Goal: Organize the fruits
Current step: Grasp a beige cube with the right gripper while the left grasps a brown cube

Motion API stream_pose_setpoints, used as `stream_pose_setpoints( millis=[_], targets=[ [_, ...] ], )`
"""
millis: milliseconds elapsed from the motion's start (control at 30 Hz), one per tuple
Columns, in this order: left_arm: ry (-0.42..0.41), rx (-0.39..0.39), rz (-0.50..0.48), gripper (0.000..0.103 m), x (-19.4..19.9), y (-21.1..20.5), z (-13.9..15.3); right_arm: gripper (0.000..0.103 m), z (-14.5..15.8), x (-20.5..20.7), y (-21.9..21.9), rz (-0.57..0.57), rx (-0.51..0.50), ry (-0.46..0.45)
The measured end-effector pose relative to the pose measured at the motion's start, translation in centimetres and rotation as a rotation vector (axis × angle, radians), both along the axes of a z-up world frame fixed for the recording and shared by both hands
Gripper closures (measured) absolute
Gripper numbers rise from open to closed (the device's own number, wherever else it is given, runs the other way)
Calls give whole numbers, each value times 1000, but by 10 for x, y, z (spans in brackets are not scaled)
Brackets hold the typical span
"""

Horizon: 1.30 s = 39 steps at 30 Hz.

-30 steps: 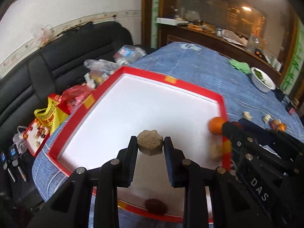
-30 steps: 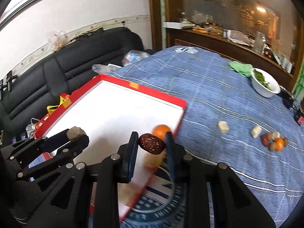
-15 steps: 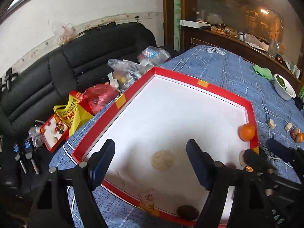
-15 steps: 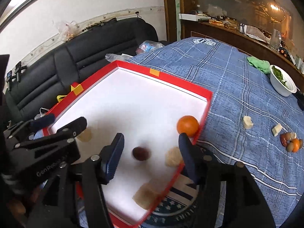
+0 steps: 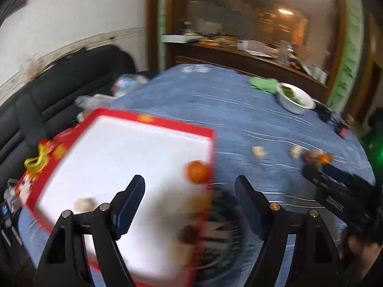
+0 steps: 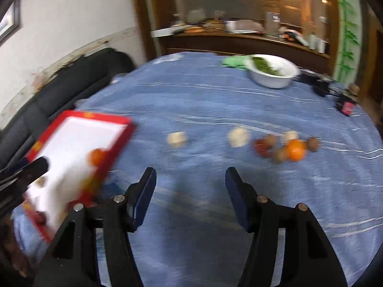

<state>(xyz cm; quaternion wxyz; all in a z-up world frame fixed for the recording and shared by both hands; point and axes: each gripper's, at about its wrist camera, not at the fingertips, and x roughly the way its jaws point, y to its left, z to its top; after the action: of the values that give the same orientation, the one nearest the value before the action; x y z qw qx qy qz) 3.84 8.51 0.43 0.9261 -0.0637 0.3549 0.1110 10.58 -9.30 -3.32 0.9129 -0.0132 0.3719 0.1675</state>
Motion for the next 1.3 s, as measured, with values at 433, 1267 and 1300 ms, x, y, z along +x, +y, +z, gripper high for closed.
stream_pose_setpoints(
  millis=[433, 1267, 1300],
  targets=[
    [86, -21, -38, 26, 74, -42, -27, 45, -20, 88, 3, 39, -131, 36],
    [212, 56, -65, 82, 131, -81, -66, 73, -3, 37, -52, -13, 2, 10],
    [213, 51, -69, 82, 128, -80, -66, 73, -3, 35, -54, -15, 2, 10]
  ],
)
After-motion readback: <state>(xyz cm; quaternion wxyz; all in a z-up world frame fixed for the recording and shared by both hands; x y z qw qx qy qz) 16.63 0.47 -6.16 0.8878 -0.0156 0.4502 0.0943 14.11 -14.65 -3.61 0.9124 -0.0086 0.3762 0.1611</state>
